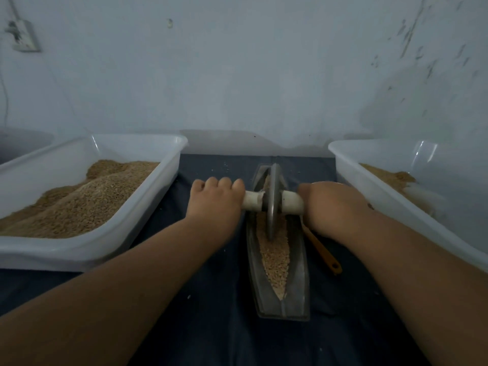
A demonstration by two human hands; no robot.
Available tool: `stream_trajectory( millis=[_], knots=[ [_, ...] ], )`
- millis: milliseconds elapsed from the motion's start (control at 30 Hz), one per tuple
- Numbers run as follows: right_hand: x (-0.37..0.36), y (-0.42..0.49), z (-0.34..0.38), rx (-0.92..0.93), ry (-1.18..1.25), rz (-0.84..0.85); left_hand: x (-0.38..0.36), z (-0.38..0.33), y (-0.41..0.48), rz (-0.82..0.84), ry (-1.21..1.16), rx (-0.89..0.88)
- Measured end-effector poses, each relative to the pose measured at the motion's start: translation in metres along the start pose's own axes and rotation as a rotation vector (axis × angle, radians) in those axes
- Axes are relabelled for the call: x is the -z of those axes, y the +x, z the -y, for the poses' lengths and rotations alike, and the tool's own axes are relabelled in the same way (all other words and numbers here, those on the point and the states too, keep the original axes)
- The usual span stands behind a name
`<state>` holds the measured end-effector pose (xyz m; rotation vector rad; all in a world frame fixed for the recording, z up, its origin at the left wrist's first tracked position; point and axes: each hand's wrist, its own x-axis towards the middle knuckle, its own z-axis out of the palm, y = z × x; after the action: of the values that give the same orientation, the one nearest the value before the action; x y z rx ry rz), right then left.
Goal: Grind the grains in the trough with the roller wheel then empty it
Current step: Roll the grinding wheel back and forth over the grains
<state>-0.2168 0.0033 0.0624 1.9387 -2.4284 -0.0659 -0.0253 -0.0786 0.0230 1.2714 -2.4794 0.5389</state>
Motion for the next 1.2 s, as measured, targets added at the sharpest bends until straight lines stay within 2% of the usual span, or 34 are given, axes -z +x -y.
stream_trajectory(
  millis=[33,167,300,367,433,500,600,667,800,900,1033,1200],
  knots=[
    [0.000,-0.010,0.001,0.000,0.005,0.021,0.003,0.000,-0.010,0.004,-0.017,-0.015],
    [0.000,-0.051,0.001,0.135,-0.058,-0.155,0.011,0.004,-0.043,-0.012,-0.117,-0.041],
    [0.008,-0.066,-0.008,0.215,0.041,-0.133,0.021,-0.001,-0.067,-0.033,-0.337,-0.001],
    [0.009,-0.067,-0.012,0.190,0.171,-0.051,0.030,-0.006,-0.077,-0.131,-0.549,0.088],
    [0.006,-0.070,-0.015,0.118,0.336,0.000,0.036,-0.010,-0.089,-0.297,-0.731,0.190],
    [-0.003,-0.071,-0.019,0.057,0.445,-0.028,0.038,-0.013,-0.100,-0.325,-0.866,0.276],
    [-0.017,-0.075,-0.021,-0.039,0.596,-0.101,0.031,-0.016,-0.108,-0.180,-0.994,0.377],
    [-0.021,-0.073,-0.020,-0.115,0.792,-0.155,0.023,-0.015,-0.109,-0.039,-1.070,0.409],
    [-0.012,-0.053,-0.020,-0.256,1.167,-0.214,0.019,-0.022,-0.110,0.215,-1.268,0.315],
    [-0.001,-0.025,-0.023,-0.368,1.277,-0.294,0.025,-0.022,-0.111,0.348,-1.379,0.226],
    [0.010,0.017,-0.031,-0.461,1.374,-0.284,0.026,-0.015,-0.111,0.469,-1.527,0.200],
    [0.005,0.065,-0.041,-0.625,1.280,-0.230,0.026,-0.012,-0.109,0.510,-1.622,0.164]
  ],
)
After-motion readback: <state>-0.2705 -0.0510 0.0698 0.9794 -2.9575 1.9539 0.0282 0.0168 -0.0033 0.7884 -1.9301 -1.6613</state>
